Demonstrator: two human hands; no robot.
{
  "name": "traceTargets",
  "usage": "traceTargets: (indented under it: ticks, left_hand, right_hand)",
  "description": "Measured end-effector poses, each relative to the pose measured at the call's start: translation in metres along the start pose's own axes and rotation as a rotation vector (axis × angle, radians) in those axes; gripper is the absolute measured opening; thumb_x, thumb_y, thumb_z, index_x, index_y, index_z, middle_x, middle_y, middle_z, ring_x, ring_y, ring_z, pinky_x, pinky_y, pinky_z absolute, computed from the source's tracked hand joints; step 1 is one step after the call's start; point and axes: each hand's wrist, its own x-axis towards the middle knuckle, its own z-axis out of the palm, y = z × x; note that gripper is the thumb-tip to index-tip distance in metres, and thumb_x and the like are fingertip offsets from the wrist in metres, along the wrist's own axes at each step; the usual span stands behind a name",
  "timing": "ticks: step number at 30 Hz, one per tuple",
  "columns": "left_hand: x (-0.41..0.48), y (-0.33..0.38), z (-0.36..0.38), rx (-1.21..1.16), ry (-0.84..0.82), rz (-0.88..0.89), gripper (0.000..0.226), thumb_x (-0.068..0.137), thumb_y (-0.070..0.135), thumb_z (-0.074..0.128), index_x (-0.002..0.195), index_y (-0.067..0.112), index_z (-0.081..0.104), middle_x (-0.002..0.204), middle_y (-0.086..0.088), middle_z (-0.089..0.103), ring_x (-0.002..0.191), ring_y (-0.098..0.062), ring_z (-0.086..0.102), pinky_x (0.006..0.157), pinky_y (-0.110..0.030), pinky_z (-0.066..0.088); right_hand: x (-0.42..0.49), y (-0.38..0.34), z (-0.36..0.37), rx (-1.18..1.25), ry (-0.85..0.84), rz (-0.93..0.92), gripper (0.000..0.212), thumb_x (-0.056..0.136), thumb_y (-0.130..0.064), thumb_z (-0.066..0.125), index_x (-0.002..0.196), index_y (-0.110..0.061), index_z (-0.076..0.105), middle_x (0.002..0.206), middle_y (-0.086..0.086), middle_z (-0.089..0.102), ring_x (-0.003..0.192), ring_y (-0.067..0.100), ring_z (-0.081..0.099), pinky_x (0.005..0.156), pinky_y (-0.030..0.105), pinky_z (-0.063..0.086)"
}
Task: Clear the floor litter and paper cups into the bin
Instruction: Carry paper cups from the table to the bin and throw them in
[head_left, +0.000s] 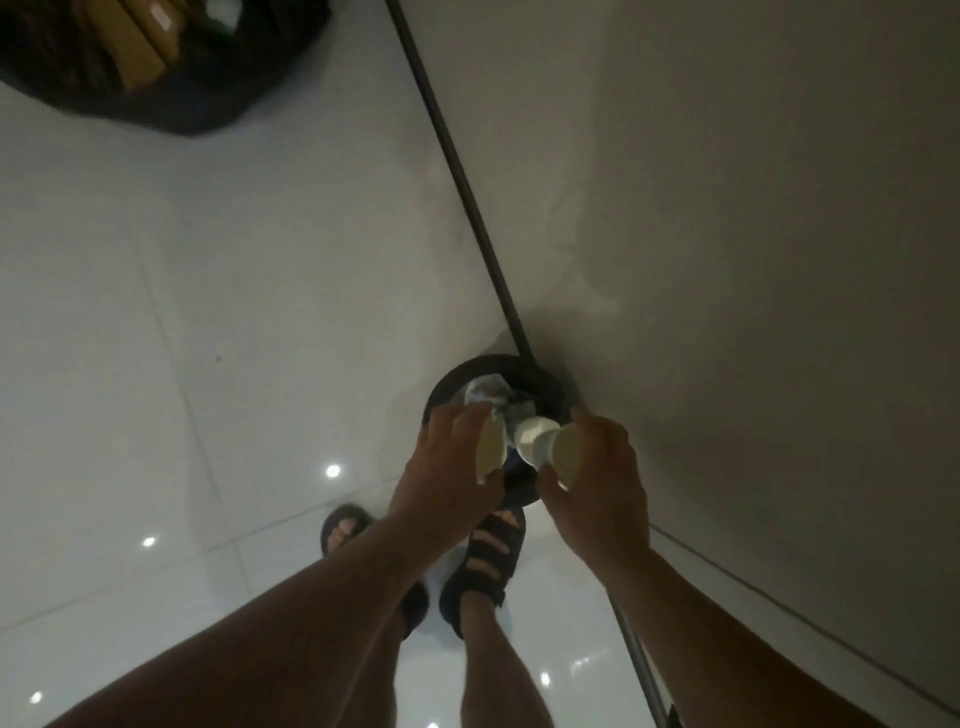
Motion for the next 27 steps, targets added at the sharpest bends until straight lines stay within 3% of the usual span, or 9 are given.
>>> traceTargets:
  ticks: [3, 6, 9, 14, 16, 19, 23, 27]
  left_hand:
    - [0.029, -0.024, 0.038, 0.001, -0.032, -0.021, 0.071, 0.08, 0.023, 0.072, 0.14, 0.025, 0.035, 0.137, -0.001, 0.034, 0.122, -0.021, 0.04, 0.092, -0.031, 0.046]
    - [0.045, -0.046, 0.067, 0.013, -0.058, -0.015, 0.07, 0.081, 0.024, 0.071, 0.141, 0.024, 0.034, 0.137, -0.002, 0.035, 0.122, -0.022, 0.038, 0.089, -0.026, 0.039]
    - [0.047, -0.059, 0.084, 0.043, -0.056, -0.001, 0.065, 0.079, 0.022, 0.073, 0.135, 0.021, 0.039, 0.131, -0.005, 0.041, 0.116, -0.022, 0.042, 0.083, -0.024, 0.035]
    - [0.047, -0.07, 0.1, 0.178, 0.062, 0.146, 0.064, 0.063, 0.014, 0.086, 0.119, 0.006, 0.057, 0.109, -0.017, 0.059, 0.096, -0.037, 0.06, 0.076, -0.033, 0.045]
    - [0.049, -0.077, 0.107, 0.247, 0.0, 0.147, 0.073, 0.068, 0.026, 0.082, 0.132, 0.012, 0.05, 0.127, -0.016, 0.052, 0.115, -0.037, 0.051, 0.092, -0.04, 0.044]
    - [0.047, -0.093, 0.121, 0.423, -0.148, 0.171, 0.086, 0.08, 0.053, 0.062, 0.149, 0.026, 0.02, 0.155, -0.009, 0.019, 0.143, -0.032, 0.016, 0.117, -0.046, 0.018]
    - [0.042, -0.102, 0.123, 0.464, -0.186, 0.183, 0.101, 0.08, 0.063, 0.056, 0.15, 0.03, -0.008, 0.159, -0.003, -0.004, 0.146, -0.03, -0.007, 0.119, -0.047, 0.001]
    - [0.038, -0.093, 0.103, 0.366, -0.088, 0.176, 0.103, 0.074, 0.059, 0.064, 0.152, 0.025, 0.006, 0.159, -0.007, 0.01, 0.147, -0.032, 0.002, 0.116, -0.048, 0.005]
  right_hand:
    - [0.027, 0.021, 0.041, -0.003, 0.011, -0.013, 0.076, 0.079, -0.033, 0.078, 0.143, -0.02, 0.039, 0.134, 0.008, 0.049, 0.113, 0.023, 0.055, 0.075, 0.023, 0.046]
    - [0.045, 0.036, 0.07, -0.036, 0.007, -0.033, 0.08, 0.077, -0.033, 0.08, 0.143, -0.021, 0.037, 0.134, 0.008, 0.049, 0.115, 0.025, 0.055, 0.079, 0.024, 0.045]
    - [0.053, 0.046, 0.09, -0.063, 0.001, -0.062, 0.082, 0.075, -0.034, 0.08, 0.143, -0.021, 0.038, 0.135, 0.009, 0.049, 0.118, 0.027, 0.054, 0.081, 0.026, 0.046]
    - [0.051, 0.058, 0.106, -0.12, 0.04, -0.106, 0.086, 0.072, -0.032, 0.083, 0.143, -0.019, 0.037, 0.137, 0.013, 0.05, 0.119, 0.033, 0.054, 0.084, 0.032, 0.047]
    - [0.051, 0.063, 0.112, -0.156, 0.025, -0.123, 0.089, 0.075, -0.034, 0.081, 0.148, -0.018, 0.032, 0.146, 0.014, 0.042, 0.128, 0.036, 0.047, 0.093, 0.04, 0.047]
    - [0.052, 0.068, 0.12, -0.176, -0.01, -0.117, 0.1, 0.077, -0.043, 0.078, 0.153, -0.023, 0.016, 0.156, 0.012, 0.029, 0.139, 0.036, 0.036, 0.102, 0.047, 0.043]
    - [0.049, 0.067, 0.123, -0.174, -0.052, -0.112, 0.114, 0.073, -0.04, 0.081, 0.153, -0.029, 0.001, 0.161, 0.01, 0.016, 0.144, 0.035, 0.026, 0.106, 0.051, 0.04]
    - [0.042, 0.064, 0.108, -0.183, -0.052, -0.108, 0.113, 0.072, -0.035, 0.082, 0.154, -0.028, 0.004, 0.161, 0.011, 0.016, 0.144, 0.036, 0.026, 0.105, 0.052, 0.039]
